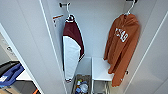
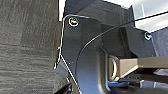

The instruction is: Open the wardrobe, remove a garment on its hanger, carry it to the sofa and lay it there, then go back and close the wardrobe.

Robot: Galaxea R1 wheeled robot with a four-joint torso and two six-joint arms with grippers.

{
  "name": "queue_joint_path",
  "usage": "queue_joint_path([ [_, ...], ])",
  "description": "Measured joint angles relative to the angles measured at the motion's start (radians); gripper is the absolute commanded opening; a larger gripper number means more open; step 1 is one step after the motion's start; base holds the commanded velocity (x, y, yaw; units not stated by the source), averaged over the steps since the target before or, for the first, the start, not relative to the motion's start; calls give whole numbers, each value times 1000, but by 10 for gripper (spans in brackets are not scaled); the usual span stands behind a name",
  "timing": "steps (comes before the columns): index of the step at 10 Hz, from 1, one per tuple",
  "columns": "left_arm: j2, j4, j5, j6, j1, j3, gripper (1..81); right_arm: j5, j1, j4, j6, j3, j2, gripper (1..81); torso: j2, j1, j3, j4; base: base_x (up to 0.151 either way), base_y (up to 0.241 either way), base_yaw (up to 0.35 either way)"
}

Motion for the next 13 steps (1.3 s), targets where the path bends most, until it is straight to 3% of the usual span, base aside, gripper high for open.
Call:
queue_joint_path([
  [2,66,2,135,-1,-22,-46,811,-75,-9,-5,0,-123,99,811,0,0,0,0,0,0,0],
  [4,98,27,194,2,-47,-80,811,-126,-14,-13,0,-233,190,811,0,0,0,0,0,0,0],
  [10,198,147,212,2,-50,-197,811,-196,-28,-97,-4,-602,462,811,0,0,0,0,0,0,0],
  [13,199,149,214,2,-50,-202,811,-215,-53,-119,-1,-630,506,811,0,0,16,0,0,0,0],
])
